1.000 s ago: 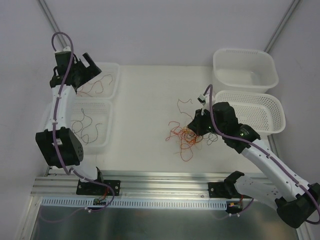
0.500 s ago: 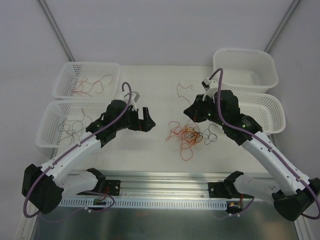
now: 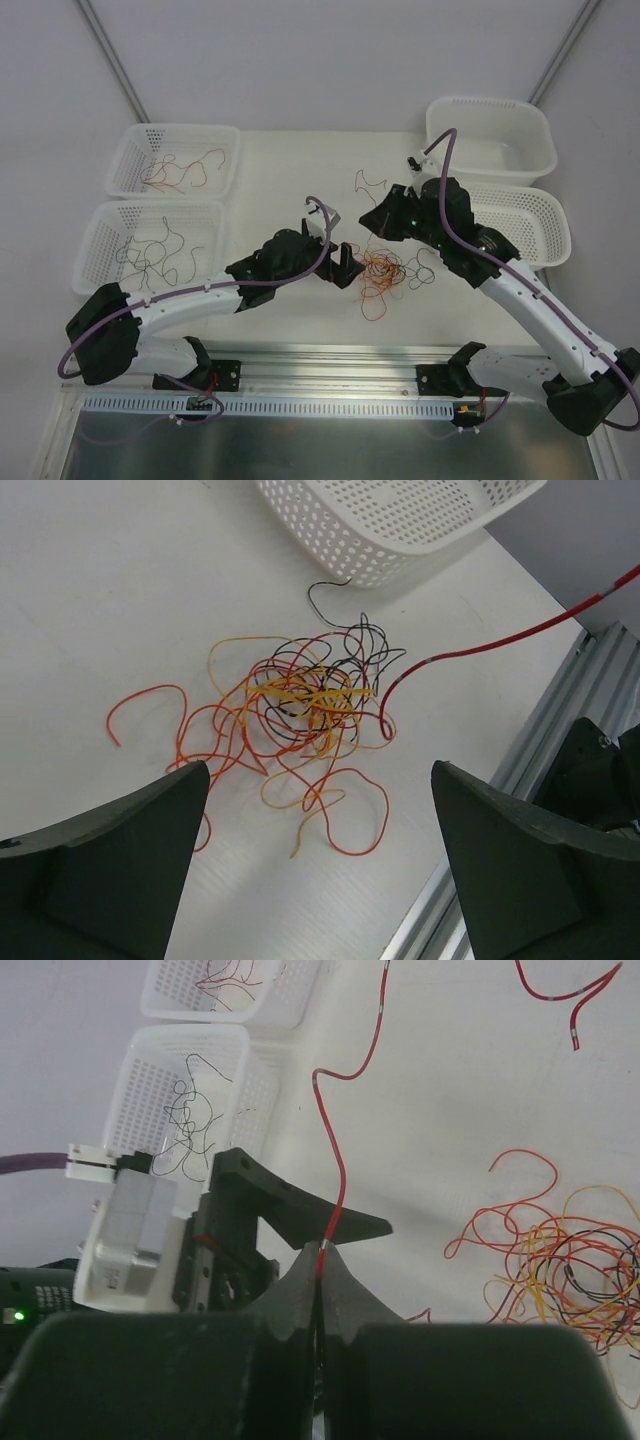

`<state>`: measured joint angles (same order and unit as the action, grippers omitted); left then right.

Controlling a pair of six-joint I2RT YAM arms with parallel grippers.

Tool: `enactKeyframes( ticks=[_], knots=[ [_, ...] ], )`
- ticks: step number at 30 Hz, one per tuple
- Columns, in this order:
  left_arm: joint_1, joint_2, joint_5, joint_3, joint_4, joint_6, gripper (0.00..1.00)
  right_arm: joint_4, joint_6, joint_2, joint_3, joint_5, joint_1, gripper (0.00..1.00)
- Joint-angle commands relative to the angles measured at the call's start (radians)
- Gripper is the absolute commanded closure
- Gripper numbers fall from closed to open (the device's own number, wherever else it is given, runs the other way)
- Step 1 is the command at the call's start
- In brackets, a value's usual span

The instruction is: Untangle the cables

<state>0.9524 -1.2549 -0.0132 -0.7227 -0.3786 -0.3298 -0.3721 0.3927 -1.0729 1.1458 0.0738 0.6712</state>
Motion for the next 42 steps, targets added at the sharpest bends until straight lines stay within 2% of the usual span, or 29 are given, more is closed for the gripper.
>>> enactKeyframes(
  ticks=[1, 6, 9, 10, 12, 13, 16, 19, 22, 25, 26, 28, 29, 31, 32, 33, 35, 38, 42],
  knots=[
    [0.043, -0.084, -0.021, -0.058, -0.181, 0.024, 0.06, 0.047, 0.063, 0.013, 0.035, -0.034, 0.017, 0.99],
    [0.088, -0.167, -0.079, -0.099, -0.235, 0.012, 0.17, 0.05, 0.075, 0.028, 0.016, -0.042, 0.022, 0.99],
    [0.095, -0.195, -0.116, -0.11, -0.262, -0.005, 0.32, 0.042, 0.075, 0.041, 0.005, -0.051, 0.025, 0.99],
    [0.098, -0.204, -0.12, -0.112, -0.279, -0.015, 0.42, 0.039, 0.075, 0.05, 0.002, -0.054, 0.025, 0.99],
    [0.1, -0.205, -0.128, -0.116, -0.287, -0.021, 0.56, 0.026, 0.066, 0.057, -0.003, -0.065, 0.024, 0.99],
    [0.098, -0.202, -0.133, -0.119, -0.292, -0.021, 0.75, 0.022, 0.063, 0.068, -0.009, -0.068, 0.025, 0.99],
    [0.098, -0.178, -0.152, -0.106, -0.292, -0.008, 1.0, 0.007, 0.054, 0.088, -0.023, -0.098, 0.025, 0.99],
    [0.098, -0.129, -0.159, -0.095, -0.272, -0.006, 1.0, -0.013, 0.037, 0.099, -0.046, -0.123, 0.025, 0.99],
    [0.098, -0.068, -0.168, -0.106, -0.171, -0.005, 1.0, -0.06, 0.006, 0.105, -0.054, -0.166, 0.025, 0.99],
    [0.091, 0.0, -0.174, -0.139, -0.024, -0.003, 1.0, -0.114, -0.027, 0.116, -0.063, -0.222, 0.024, 0.98],
    [0.074, 0.014, -0.16, -0.174, 0.075, -0.006, 1.0, -0.131, -0.04, 0.12, -0.067, -0.236, 0.024, 0.96],
    [0.048, 0.044, -0.13, -0.216, 0.173, -0.017, 1.0, -0.152, -0.063, 0.125, -0.07, -0.272, 0.021, 0.86],
    [0.034, 0.057, -0.093, -0.245, 0.206, -0.021, 1.0, -0.18, -0.09, 0.122, -0.07, -0.282, 0.022, 0.74],
    [-0.009, 0.092, -0.074, -0.27, 0.297, -0.028, 1.0, -0.209, -0.11, 0.117, -0.067, -0.31, 0.022, 0.63],
    [-0.027, 0.101, -0.067, -0.3, 0.335, -0.031, 1.0, -0.223, -0.133, 0.117, -0.07, -0.315, 0.021, 0.52],
    [-0.061, 0.118, -0.039, -0.32, 0.402, -0.029, 1.0, -0.225, -0.146, 0.123, -0.077, -0.319, 0.021, 0.48],
    [-0.095, 0.133, -0.036, -0.375, 0.466, -0.028, 1.0, -0.226, -0.164, 0.146, -0.098, -0.327, 0.021, 0.4],
    [-0.158, 0.146, -0.001, -0.463, 0.578, -0.018, 1.0, -0.217, -0.202, 0.168, -0.133, -0.345, 0.021, 0.37],
    [-0.176, 0.158, 0.01, -0.524, 0.635, -0.002, 1.0, -0.192, -0.224, 0.125, -0.179, -0.344, 0.016, 0.36]
  ],
)
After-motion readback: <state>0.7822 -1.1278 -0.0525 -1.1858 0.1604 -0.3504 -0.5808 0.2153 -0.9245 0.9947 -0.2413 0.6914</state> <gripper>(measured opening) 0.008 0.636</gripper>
